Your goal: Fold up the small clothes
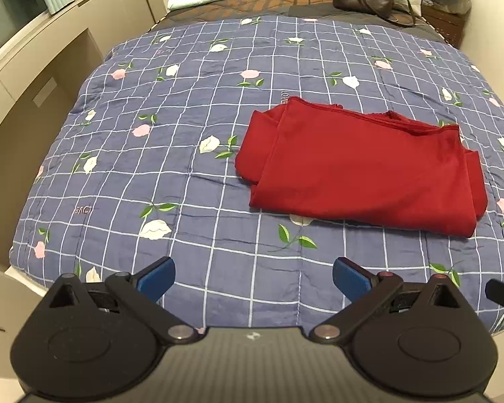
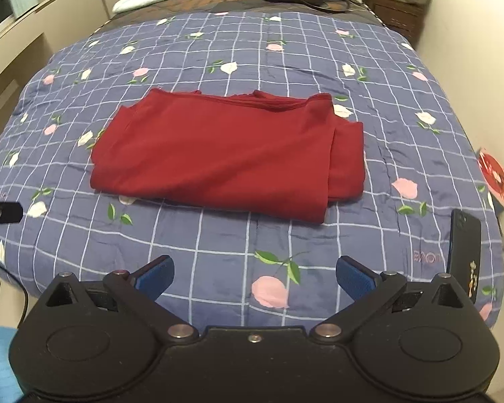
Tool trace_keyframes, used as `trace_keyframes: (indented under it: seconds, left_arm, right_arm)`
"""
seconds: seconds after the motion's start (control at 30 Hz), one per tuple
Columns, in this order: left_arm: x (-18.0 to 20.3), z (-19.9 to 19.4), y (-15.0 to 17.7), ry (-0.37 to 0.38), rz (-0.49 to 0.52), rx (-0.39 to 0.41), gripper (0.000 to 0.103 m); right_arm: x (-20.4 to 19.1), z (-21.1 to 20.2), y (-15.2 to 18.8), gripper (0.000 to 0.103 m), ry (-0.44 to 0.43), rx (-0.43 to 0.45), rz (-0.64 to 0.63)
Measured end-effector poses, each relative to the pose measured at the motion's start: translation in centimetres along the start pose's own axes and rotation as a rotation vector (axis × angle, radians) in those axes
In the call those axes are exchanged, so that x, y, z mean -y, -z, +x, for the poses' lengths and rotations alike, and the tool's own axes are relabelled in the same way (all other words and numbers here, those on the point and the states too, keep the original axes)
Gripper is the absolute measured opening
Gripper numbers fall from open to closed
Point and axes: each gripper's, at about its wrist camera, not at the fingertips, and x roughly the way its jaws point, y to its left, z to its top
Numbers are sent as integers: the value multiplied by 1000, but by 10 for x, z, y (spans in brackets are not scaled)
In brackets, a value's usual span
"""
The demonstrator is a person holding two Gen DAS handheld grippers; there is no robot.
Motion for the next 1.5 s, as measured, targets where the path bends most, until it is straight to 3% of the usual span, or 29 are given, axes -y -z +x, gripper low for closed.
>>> trace_keyframes:
  seconds: [0.7, 1.17, 1.5]
  left_arm:
    - [83, -18, -6, -82, -135, -13, 102]
    - [108, -26, -6, -132, -174, -22, 102]
    - [123, -28, -11, -144, -168, -6, 102]
  right_arm:
    - [86, 0, -50, 102, -94, 19, -163]
    - [98, -1, -64, 102, -177, 1, -222]
    - [95, -17, -78, 102, -187, 20, -245]
